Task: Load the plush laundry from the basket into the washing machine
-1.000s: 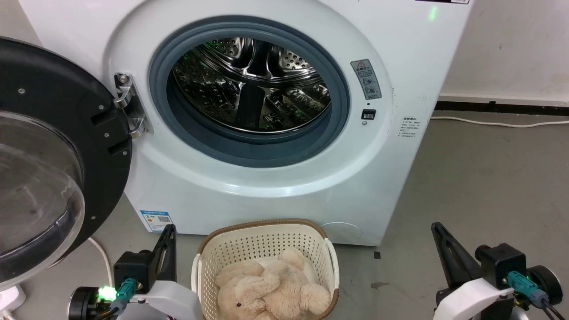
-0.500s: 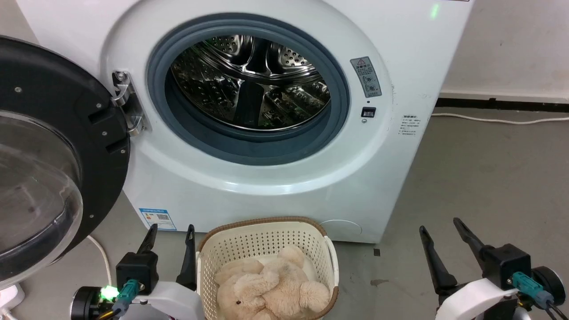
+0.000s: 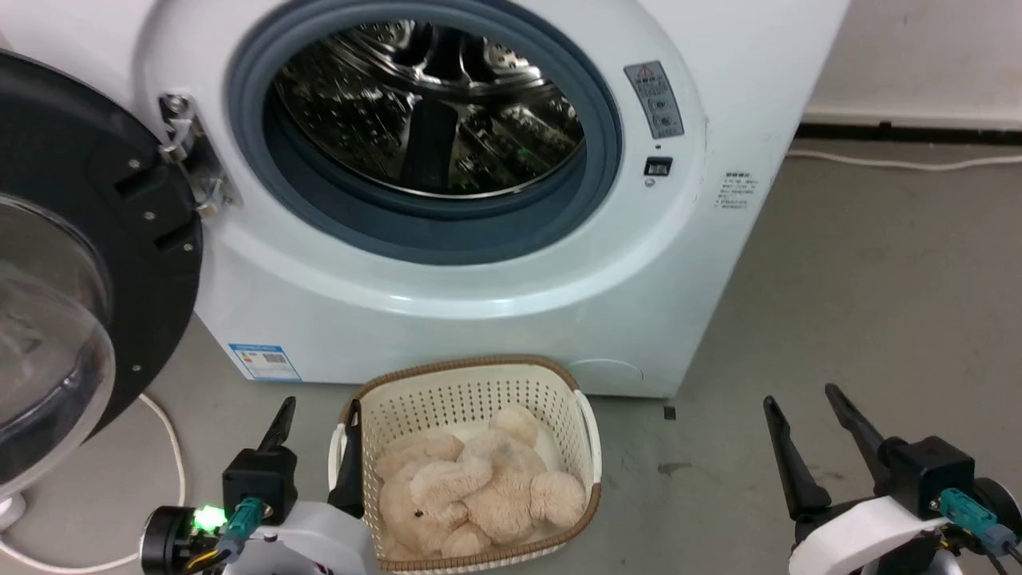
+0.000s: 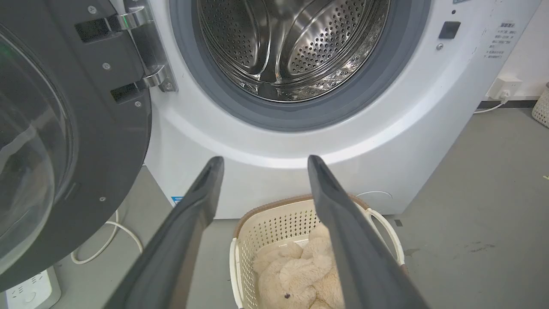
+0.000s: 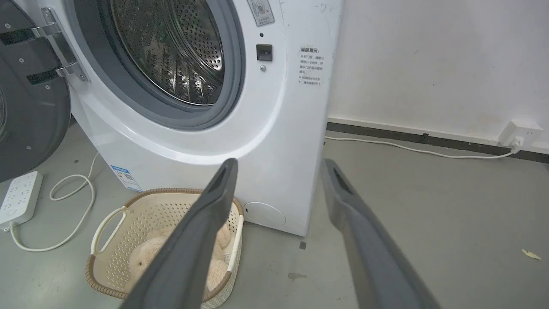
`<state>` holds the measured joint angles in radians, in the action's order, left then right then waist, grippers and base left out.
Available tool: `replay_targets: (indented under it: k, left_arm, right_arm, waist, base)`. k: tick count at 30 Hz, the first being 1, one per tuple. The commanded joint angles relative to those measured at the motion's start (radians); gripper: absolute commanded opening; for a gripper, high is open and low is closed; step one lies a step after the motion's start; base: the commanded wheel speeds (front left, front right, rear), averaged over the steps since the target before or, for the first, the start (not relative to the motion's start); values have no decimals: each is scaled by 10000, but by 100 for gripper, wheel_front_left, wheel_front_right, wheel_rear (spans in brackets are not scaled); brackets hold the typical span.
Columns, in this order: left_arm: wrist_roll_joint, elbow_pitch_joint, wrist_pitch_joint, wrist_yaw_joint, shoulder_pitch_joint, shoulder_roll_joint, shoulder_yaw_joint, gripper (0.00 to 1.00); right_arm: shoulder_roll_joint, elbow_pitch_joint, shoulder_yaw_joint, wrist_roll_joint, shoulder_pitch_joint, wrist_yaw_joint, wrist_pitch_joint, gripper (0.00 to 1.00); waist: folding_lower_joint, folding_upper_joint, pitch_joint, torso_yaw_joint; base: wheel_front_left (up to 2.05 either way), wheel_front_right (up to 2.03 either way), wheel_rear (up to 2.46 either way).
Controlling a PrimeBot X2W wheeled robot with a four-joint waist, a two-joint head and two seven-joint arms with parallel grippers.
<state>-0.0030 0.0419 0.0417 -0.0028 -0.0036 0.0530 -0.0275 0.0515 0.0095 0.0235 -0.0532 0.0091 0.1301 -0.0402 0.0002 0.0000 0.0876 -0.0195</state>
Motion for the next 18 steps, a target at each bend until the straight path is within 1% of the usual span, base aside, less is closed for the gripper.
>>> replay_targets:
  k: [1, 12, 18]
  left_arm:
    - [-20, 130, 101, -48, -207, 49, -76, 100]
    - [-165, 1307, 327, -305, -1020, 158, -341, 100]
    - [-337, 2242, 159, -421, -1589, 254, -758, 100]
  right_arm:
    - [-3, 9, 27, -113, -257, 1, -126, 100]
    - [-4, 27, 121, -386, -536, 2, -355, 100]
    - [-4, 79, 264, -487, -700, 2, -479, 100]
  waist:
    - [-2, 0, 177, -72]
    - [-2, 0, 1073, -235]
    - [-2, 0, 1529, -335]
  base:
    - [0, 0, 0]
    - [0, 0, 0]
    - [0, 0, 0]
